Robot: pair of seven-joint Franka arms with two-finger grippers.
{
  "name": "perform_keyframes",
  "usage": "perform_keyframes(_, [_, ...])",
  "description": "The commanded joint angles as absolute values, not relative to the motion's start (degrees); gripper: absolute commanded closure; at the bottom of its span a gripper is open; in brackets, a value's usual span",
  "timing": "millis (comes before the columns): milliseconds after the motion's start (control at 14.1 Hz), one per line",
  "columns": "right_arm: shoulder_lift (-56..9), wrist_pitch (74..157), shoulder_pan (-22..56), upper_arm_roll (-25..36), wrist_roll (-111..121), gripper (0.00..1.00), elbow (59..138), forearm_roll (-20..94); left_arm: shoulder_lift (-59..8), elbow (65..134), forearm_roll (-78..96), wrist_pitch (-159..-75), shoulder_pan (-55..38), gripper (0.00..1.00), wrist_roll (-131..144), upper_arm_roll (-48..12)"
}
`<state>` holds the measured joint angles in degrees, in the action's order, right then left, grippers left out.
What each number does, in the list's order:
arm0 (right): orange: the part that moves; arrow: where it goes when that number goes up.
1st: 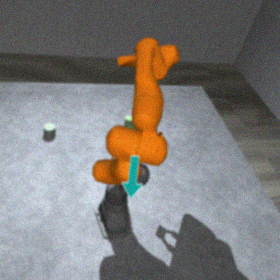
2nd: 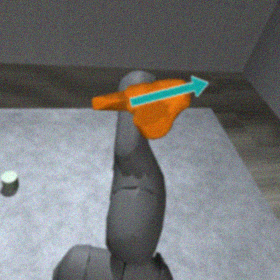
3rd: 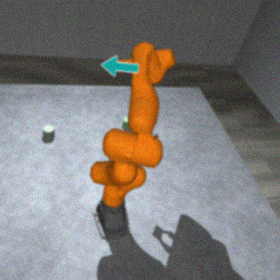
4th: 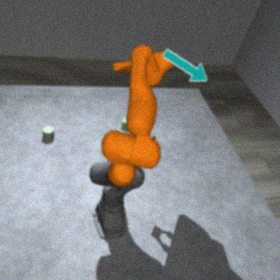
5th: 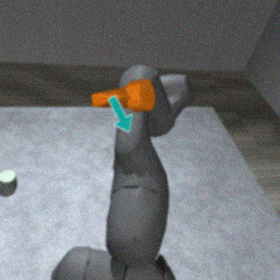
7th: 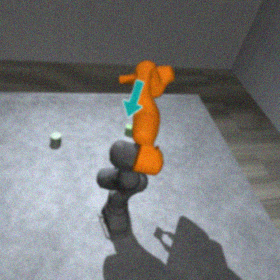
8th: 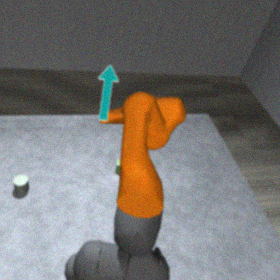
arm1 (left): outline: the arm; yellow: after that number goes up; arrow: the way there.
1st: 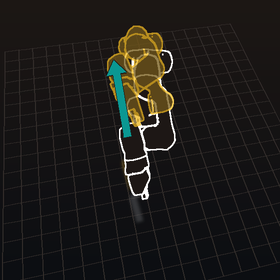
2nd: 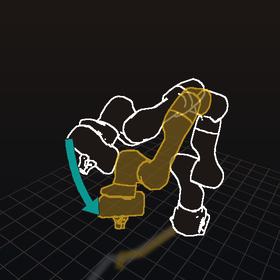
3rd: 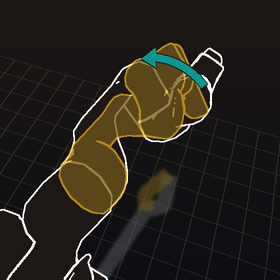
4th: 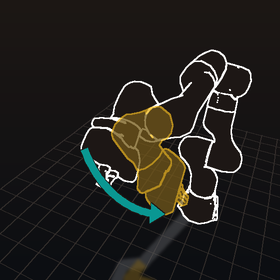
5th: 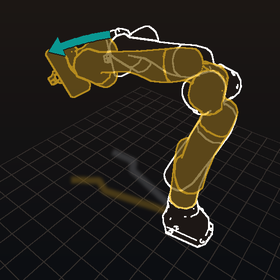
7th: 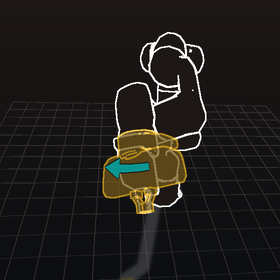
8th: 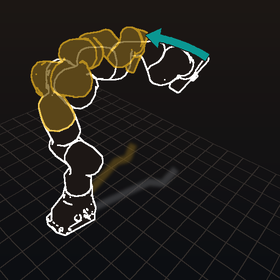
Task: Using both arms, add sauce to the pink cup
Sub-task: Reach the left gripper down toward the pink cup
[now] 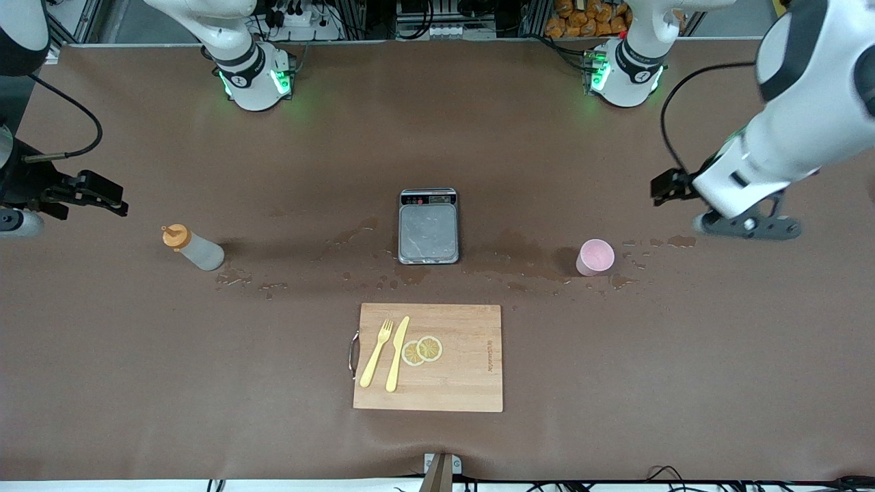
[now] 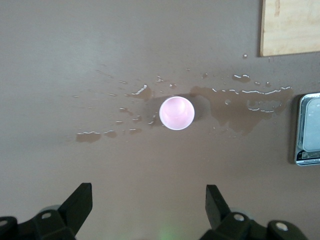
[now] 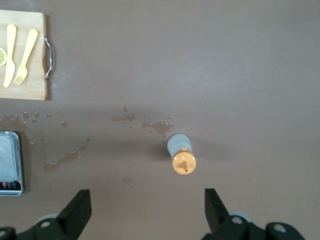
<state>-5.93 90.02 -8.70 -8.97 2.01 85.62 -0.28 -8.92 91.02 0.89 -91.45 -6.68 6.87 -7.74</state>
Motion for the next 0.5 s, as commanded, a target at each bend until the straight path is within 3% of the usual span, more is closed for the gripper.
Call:
perform_keyframes(0, [-5.88, 89.91, -10.72, -9.67, 3.16, 0.0, 86.13, 0.7, -10.2, 93.75, 3.77, -94.9, -6.59, 0.0, 7.65, -8.0])
perform_keyframes(425, [-9.22, 87.64, -15.82, -9.76, 2.9, 0.0, 86.13, 0.79, -13.7, 105.72, 3.34, -114.76, -6.94, 0.0, 7.56, -9.4])
